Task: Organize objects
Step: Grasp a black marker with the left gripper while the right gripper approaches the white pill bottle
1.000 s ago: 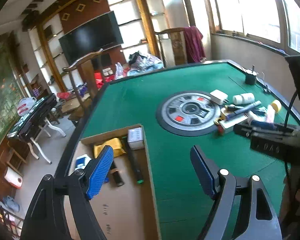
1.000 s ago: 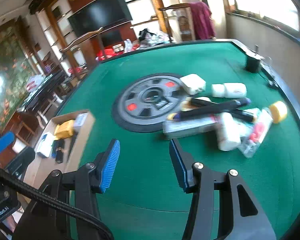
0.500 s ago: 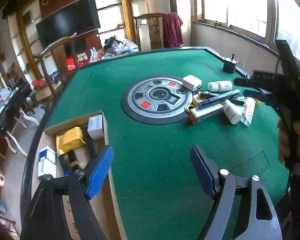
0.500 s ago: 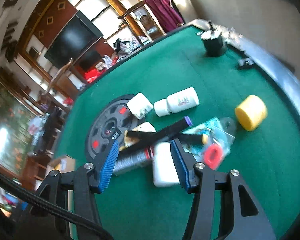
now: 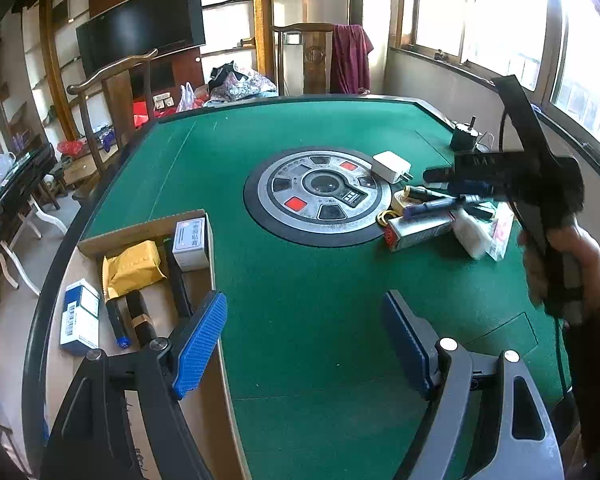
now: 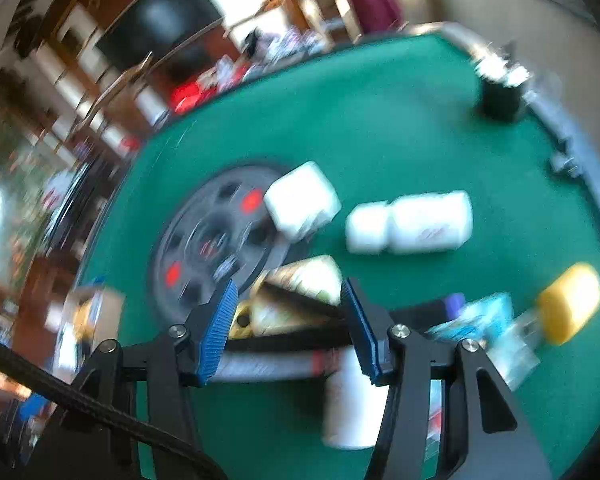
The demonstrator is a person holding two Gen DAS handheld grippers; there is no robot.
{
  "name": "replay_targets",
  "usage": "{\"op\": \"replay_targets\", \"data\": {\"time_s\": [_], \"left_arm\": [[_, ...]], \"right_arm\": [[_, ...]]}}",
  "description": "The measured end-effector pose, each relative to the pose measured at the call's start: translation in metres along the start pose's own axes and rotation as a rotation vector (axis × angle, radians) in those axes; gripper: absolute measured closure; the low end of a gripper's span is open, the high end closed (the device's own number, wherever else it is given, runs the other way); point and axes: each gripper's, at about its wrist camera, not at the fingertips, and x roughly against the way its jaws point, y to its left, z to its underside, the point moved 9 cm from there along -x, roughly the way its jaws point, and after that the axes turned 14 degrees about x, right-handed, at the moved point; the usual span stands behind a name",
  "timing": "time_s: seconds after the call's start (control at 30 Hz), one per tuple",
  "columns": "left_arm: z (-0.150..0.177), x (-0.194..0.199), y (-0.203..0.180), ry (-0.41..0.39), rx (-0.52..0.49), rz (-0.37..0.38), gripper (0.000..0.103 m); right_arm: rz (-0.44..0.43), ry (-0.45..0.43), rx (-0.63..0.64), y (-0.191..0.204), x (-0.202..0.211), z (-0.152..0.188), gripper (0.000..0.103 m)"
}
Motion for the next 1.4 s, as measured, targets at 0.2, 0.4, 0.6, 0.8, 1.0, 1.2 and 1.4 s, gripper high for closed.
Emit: {"op": "replay_targets", "data": {"time_s": [0.2, 0.4, 0.6, 0.8, 1.0, 1.2, 1.4], "left_arm": [[0.006, -0.007, -0.002, 0.028, 0.011, 0.015, 0.029], [0.015, -0.008, -0.013, 0.052, -0.017, 0.044, 0.029], [0.022, -0.028, -0.05, 0.087, -0.131, 0.117, 0.029], [0.038, -0.078, -0.096, 0.153, -0.285, 0.106, 0.029], [0.036, -0.102, -0.12, 0.082, -0.408, 0.043, 0.029], [0.056, -0.094, -0.131, 0.153, -0.436, 0.11, 0.087], [0.07, -0.073, -0.105, 0.196, -0.392, 0.146, 0.09]], "right_arm": [[-0.146, 0.106, 0.066, 0.05, -0.005, 0.046, 0.046], [-0.236, 0.052, 0.1, 0.076, 0.023, 0.065, 0.046], [-0.097, -0.112, -0.009, 0.021, 0.075, 0.061, 0.046], [-0.046, -0.128, -0.096, -0.012, 0.091, 0.072, 0.045], [-0.04, -0.11, -0.109, -0.025, 0.092, 0.08, 0.045], [-0.052, -0.096, -0.094, -0.024, 0.085, 0.087, 0.045], [-0.033, -0.059, -0.049, -0.017, 0.074, 0.094, 0.046]]}}
